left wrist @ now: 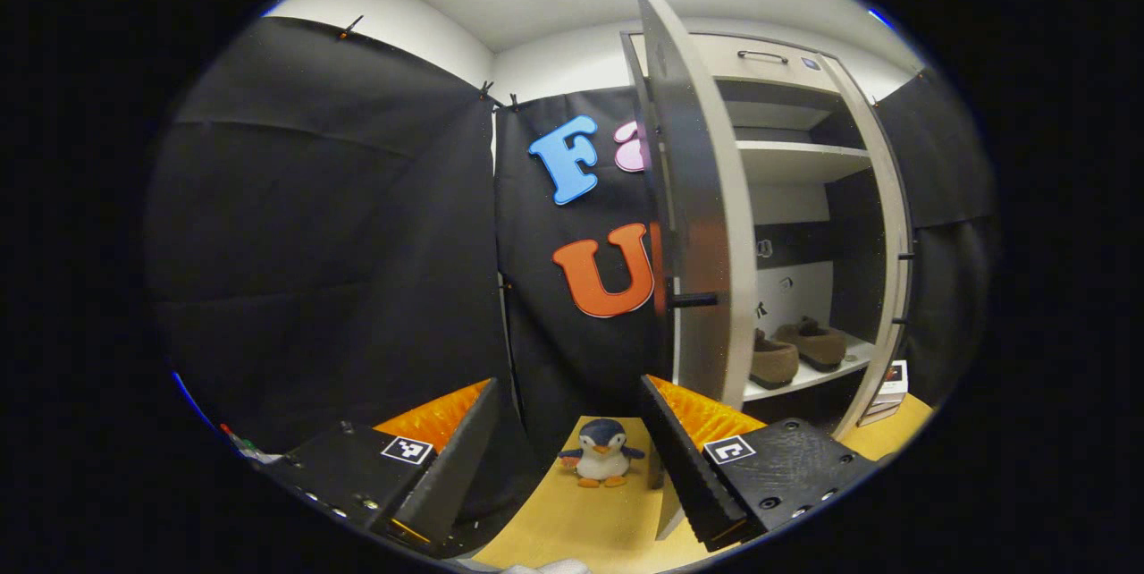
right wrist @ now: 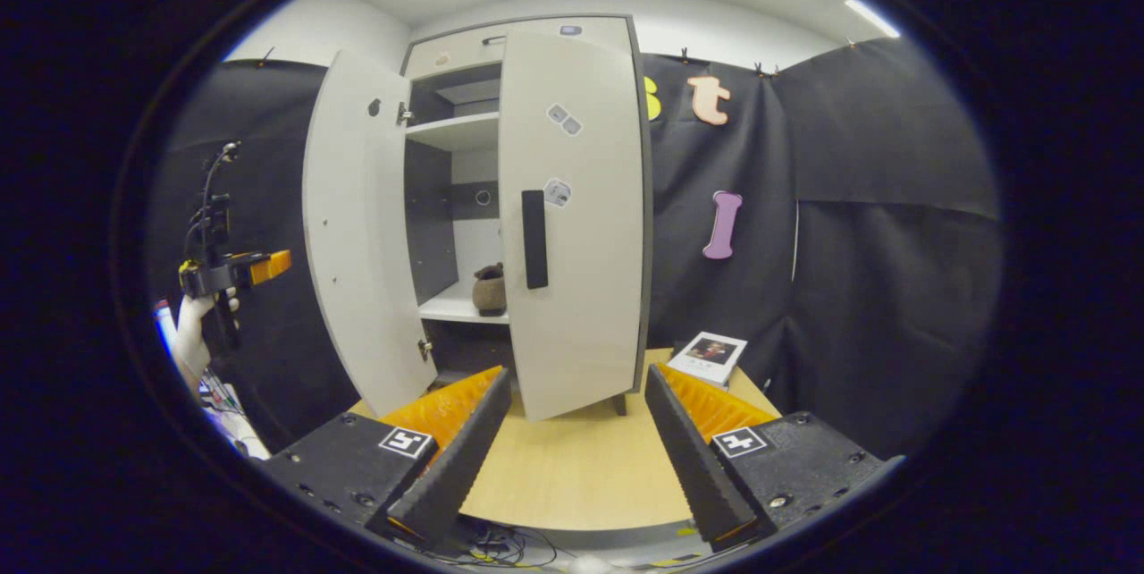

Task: Grab one shoe with the right hand and put it into the shoe cabinet, grab the other shoe with the left hand and put it into the shoe cabinet; then close the right door with the right hand and the left door with the left hand.

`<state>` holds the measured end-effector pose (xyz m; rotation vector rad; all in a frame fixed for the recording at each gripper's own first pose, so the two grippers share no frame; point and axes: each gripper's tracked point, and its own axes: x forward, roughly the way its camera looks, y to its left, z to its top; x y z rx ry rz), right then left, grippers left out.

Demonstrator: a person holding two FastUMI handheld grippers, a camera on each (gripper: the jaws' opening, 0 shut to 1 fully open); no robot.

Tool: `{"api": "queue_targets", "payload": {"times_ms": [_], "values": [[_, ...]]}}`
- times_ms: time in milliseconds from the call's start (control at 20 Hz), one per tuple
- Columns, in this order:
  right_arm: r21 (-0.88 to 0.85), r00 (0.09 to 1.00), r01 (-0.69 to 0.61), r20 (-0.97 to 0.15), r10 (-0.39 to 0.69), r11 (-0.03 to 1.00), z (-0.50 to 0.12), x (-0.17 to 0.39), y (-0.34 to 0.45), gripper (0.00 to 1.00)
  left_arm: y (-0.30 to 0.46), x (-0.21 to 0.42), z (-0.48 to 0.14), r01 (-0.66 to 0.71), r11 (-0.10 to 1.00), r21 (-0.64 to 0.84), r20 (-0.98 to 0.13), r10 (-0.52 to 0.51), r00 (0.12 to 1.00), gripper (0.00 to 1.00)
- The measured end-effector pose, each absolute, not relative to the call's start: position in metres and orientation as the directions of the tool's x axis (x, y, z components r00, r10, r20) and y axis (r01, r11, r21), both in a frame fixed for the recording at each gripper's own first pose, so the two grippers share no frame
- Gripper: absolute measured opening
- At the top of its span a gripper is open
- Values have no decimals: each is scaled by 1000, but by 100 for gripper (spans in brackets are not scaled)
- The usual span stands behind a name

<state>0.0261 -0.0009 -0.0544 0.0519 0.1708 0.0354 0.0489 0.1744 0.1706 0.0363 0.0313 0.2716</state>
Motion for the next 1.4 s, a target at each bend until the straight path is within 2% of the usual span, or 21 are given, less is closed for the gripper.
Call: {"api": "queue_targets", "payload": {"times_ms": [250, 300, 350, 600, 800, 1400], "values": [[50, 982, 9, -191, 0, 999, -62, 10, -16, 99, 187, 85, 165, -278, 960, 31, -53, 279, 959, 94], [50, 981, 14, -194, -4, 999, -62, 9, -19, 99, 186, 91, 163, -273, 962, 29, -63, 274, 960, 91], [52, 981, 18, -194, -8, 999, -62, 8, -22, 99, 185, 93, 164, -275, 961, 24, -55, 276, 960, 94], [75, 980, 14, -200, 1, 997, -62, 8, -22, 99, 176, 93, 165, -250, 968, -7, -41, 250, 967, 93], [63, 982, 0, -187, 12, 998, -58, 6, -21, 99, 170, 90, 168, -266, 964, 32, -29, 267, 963, 89], [73, 982, 13, -190, 2, 997, -61, -1, -36, 99, 101, 96, 168, -152, 988, 39, -37, 154, 987, 89]]}}
